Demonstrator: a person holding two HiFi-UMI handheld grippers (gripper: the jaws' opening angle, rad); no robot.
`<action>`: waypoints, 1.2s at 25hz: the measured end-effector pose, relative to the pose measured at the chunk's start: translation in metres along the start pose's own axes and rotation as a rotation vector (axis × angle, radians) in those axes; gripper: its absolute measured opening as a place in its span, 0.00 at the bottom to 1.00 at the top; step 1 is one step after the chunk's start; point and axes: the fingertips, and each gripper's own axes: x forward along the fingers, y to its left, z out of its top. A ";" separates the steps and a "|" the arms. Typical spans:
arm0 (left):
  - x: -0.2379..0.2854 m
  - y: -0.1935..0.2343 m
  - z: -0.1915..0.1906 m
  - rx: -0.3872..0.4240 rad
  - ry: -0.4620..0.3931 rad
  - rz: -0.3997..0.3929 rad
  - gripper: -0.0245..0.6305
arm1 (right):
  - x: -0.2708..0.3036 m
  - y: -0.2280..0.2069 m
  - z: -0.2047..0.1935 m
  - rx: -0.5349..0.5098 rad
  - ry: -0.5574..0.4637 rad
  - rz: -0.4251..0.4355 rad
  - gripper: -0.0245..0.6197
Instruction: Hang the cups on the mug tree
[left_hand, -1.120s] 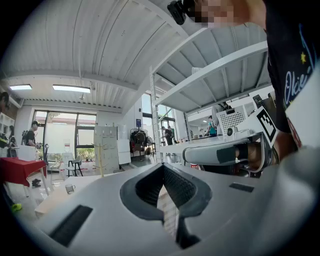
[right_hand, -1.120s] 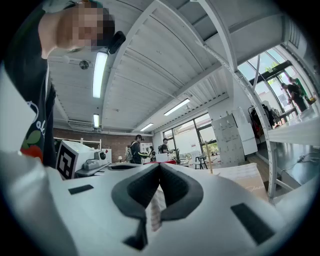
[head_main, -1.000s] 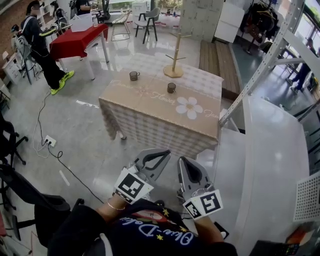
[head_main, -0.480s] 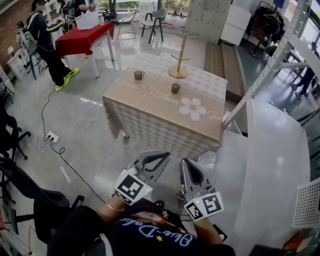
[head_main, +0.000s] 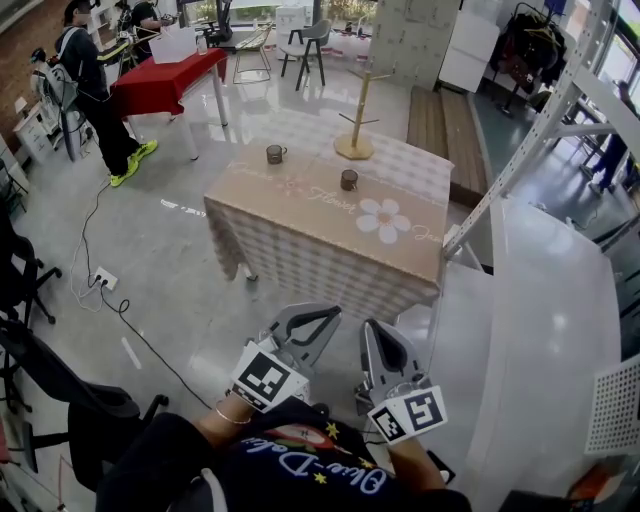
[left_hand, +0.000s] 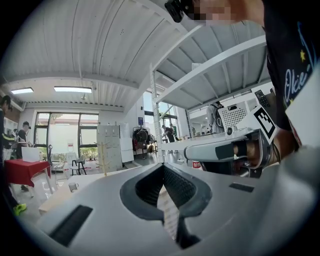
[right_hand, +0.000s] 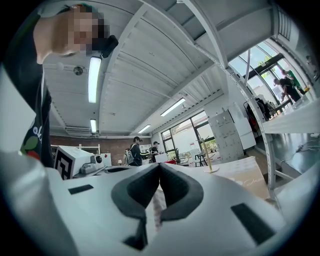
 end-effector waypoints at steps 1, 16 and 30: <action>0.002 -0.001 0.000 -0.001 -0.002 -0.005 0.05 | 0.000 -0.001 -0.001 -0.001 0.002 -0.003 0.05; 0.039 0.005 0.010 -0.015 -0.031 -0.081 0.05 | 0.006 -0.032 0.013 -0.009 -0.014 -0.080 0.05; 0.057 0.053 0.013 -0.005 -0.024 -0.069 0.05 | 0.055 -0.045 0.013 0.004 -0.008 -0.052 0.05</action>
